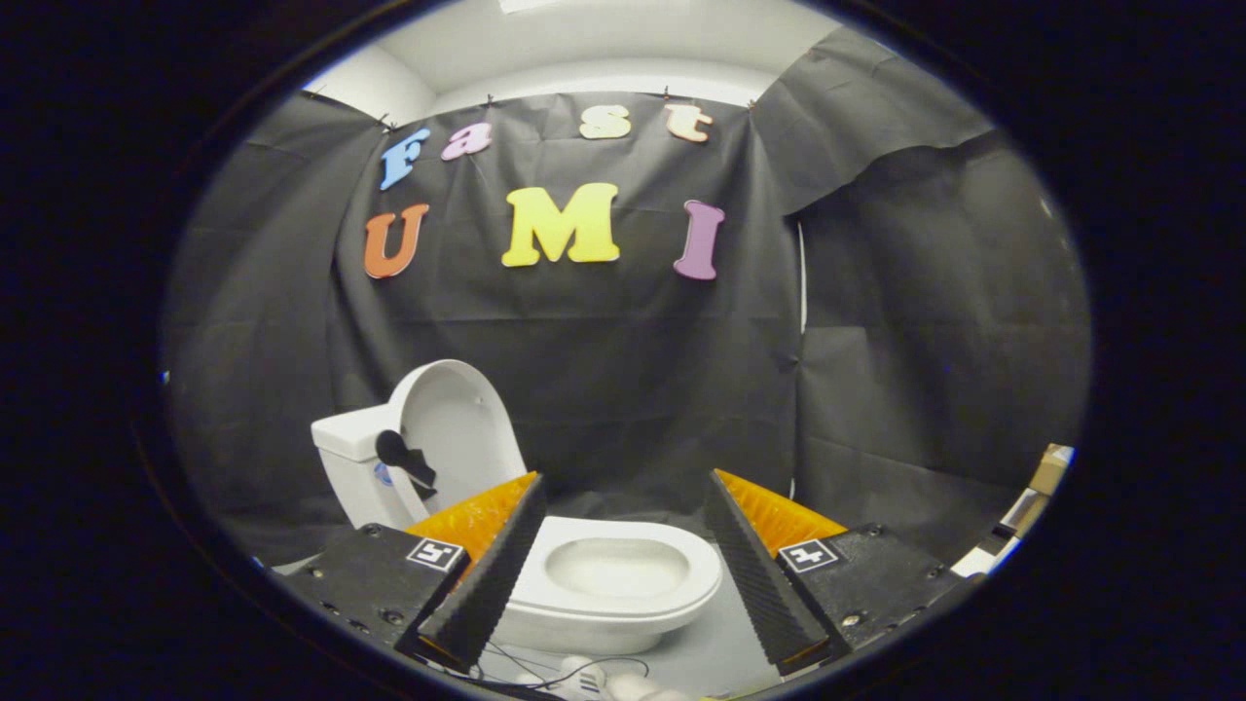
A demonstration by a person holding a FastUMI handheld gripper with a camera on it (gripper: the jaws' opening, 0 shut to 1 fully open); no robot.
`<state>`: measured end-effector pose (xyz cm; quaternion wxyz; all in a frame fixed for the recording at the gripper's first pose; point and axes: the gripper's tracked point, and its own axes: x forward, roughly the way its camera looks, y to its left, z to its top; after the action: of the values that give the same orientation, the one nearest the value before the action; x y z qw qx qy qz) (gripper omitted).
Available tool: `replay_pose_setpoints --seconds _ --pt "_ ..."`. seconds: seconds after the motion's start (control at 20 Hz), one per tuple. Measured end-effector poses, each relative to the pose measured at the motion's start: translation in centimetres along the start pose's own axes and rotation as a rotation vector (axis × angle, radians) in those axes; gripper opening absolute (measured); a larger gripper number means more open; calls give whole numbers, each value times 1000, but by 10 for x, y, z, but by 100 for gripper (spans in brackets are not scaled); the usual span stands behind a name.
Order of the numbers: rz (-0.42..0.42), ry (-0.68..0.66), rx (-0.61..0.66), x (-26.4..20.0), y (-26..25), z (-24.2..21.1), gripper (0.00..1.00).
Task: Open the toilet lid.
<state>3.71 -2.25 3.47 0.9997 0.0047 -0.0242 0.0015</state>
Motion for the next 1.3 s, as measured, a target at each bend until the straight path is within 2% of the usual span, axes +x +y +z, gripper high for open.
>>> replay_pose_setpoints --seconds 0.15,0.4,1.3 --pt "-43 12 -17 -5 -27 -15 100" --pt "-52 21 9 -8 -42 -27 100" --pt "-49 25 22 -14 -50 -40 100"
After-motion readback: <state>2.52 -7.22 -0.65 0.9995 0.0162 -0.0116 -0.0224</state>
